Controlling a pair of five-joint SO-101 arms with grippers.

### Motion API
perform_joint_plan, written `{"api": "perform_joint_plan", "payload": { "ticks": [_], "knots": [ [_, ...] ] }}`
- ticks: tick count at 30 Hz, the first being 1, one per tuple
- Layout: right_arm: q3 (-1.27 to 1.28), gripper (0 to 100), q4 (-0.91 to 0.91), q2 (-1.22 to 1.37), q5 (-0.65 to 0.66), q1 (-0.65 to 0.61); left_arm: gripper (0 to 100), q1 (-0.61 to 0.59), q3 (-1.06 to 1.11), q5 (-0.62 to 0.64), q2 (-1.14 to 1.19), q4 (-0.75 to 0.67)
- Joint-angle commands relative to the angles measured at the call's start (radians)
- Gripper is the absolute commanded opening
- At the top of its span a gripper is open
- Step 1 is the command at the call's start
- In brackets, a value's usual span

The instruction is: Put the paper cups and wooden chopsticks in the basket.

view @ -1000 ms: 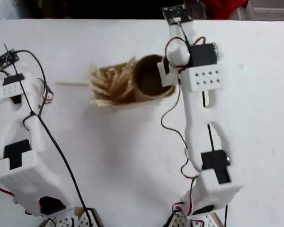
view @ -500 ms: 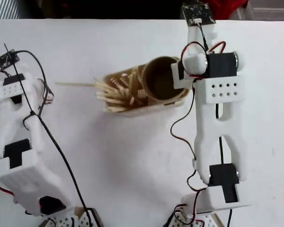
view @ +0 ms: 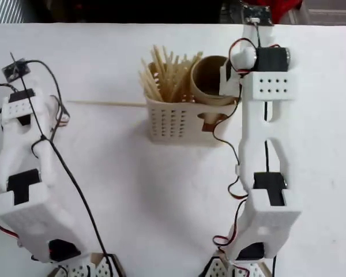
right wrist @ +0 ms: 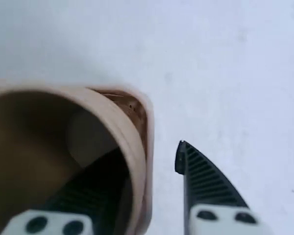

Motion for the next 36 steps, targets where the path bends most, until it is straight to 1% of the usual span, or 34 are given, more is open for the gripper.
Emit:
{"api": "perform_joint_plan", "payload": {
  "ticks": [1,4,7,13,15,17,19,21,28,30,33,36],
  "knots": [
    [-0.032,16.6,0.005,-0.022,0.043,0.008,14,0.05,-0.006,-0.081,-0.008,-0.015],
    [0.025,16.6,0.005,-0.061,0.086,-0.01,14,0.074,-0.023,-0.176,-0.018,-0.015],
    [0.097,16.5,0.005,-0.134,0.13,-0.033,14,0.102,-0.124,-0.267,-0.007,-0.015],
    [0.164,16.6,-0.001,-0.326,0.198,-0.058,14,0.151,-0.318,-0.258,-0.005,-0.008],
    [0.166,16.8,-0.002,-0.344,0.209,-0.054,14,0.173,-0.351,-0.258,0.001,-0.011],
    [0.167,19.3,-0.001,-0.344,0.212,-0.05,14,0.191,-0.394,-0.258,0.038,-0.015],
    [0.167,23.1,-0.001,-0.344,0.227,-0.051,14,0.196,-0.463,-0.256,0.111,-0.015],
    [0.166,24.8,-0.001,-0.355,0.236,-0.058,14,0.194,-0.565,-0.256,0.214,-0.014],
    [0.172,20.7,-0.001,-0.49,0.239,-0.067,14,0.2,-1.03,-0.255,0.63,0.017],
    [0.206,20.5,-0.001,-0.547,0.239,-0.068,14,0.219,-1.177,-0.255,0.74,0.054],
    [0.305,20.4,-0.001,-0.648,0.242,-0.09,14,0.242,-1.405,-0.261,0.885,0.147],
    [0.456,20.2,-0.001,-0.757,0.313,-0.12,14,0.245,-1.58,-0.261,0.995,0.253]
  ]
}}
